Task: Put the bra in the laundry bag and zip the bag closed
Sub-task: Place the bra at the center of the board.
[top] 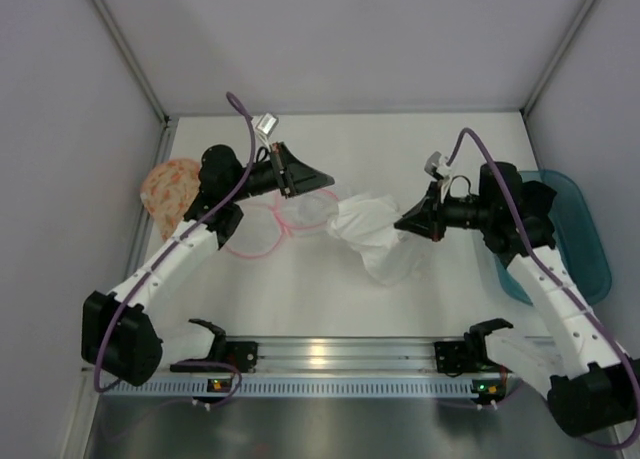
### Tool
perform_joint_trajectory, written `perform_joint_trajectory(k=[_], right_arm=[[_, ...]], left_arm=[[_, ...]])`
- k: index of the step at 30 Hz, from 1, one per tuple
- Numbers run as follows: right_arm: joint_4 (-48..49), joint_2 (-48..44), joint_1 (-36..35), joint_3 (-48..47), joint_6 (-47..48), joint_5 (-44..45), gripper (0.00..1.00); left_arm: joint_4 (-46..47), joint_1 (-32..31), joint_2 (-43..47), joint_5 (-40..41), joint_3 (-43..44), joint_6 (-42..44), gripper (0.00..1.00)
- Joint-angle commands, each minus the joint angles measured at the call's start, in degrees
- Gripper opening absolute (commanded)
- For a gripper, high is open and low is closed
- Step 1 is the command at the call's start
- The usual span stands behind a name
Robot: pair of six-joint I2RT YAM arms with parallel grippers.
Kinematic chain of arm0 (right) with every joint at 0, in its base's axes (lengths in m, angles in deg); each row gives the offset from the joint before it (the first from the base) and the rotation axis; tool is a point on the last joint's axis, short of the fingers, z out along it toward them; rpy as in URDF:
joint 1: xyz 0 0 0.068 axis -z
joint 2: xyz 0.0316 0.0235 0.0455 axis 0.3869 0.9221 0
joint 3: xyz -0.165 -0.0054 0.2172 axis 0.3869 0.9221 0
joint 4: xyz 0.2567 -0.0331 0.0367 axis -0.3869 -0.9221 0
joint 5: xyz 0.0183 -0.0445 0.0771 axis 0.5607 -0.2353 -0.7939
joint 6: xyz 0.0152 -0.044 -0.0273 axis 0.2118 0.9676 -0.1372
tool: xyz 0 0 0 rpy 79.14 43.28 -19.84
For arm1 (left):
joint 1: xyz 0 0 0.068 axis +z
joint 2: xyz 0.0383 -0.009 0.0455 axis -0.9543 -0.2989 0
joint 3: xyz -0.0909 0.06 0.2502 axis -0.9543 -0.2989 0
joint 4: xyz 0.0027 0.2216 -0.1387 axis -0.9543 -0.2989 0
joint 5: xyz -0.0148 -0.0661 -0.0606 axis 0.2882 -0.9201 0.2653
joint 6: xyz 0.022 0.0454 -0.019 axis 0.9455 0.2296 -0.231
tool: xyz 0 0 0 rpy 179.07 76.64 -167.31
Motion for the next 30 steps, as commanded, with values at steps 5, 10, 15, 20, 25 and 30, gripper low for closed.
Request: perform_joint_trajectory(k=[5, 10, 15, 20, 25, 30], right_arm=[[1.2, -17.5, 0.1, -0.7, -15.3, 1.9, 0.00], [5.9, -17.4, 0.0, -1.2, -29.0, 6.8, 0.00], [8.8, -9.4, 0.1, 2.1, -29.7, 17.3, 0.00], [17.8, 2.7, 1.5, 7.0, -29.4, 24.7, 0.00], [25.9, 16.2, 6.1, 8.3, -30.8, 25.4, 0.04], [17.6, 21.7, 9.6, 5.0, -26.2, 22.2, 0.51]], left_arm=[[-18.0, 1.3, 8.7, 8.5, 1.9, 25.6, 0.03], [-22.3, 1.4, 9.0, 11.6, 2.8, 28.2, 0.09], [-27.6, 1.4, 7.2, 14.0, 5.1, 32.2, 0.20], [-31.5, 1.4, 6.3, 15.9, 6.4, 35.2, 0.28], [-32.6, 1.4, 6.2, 17.0, 6.4, 36.9, 0.33], [-34.6, 1.4, 6.2, 18.4, 6.8, 37.9, 0.36]])
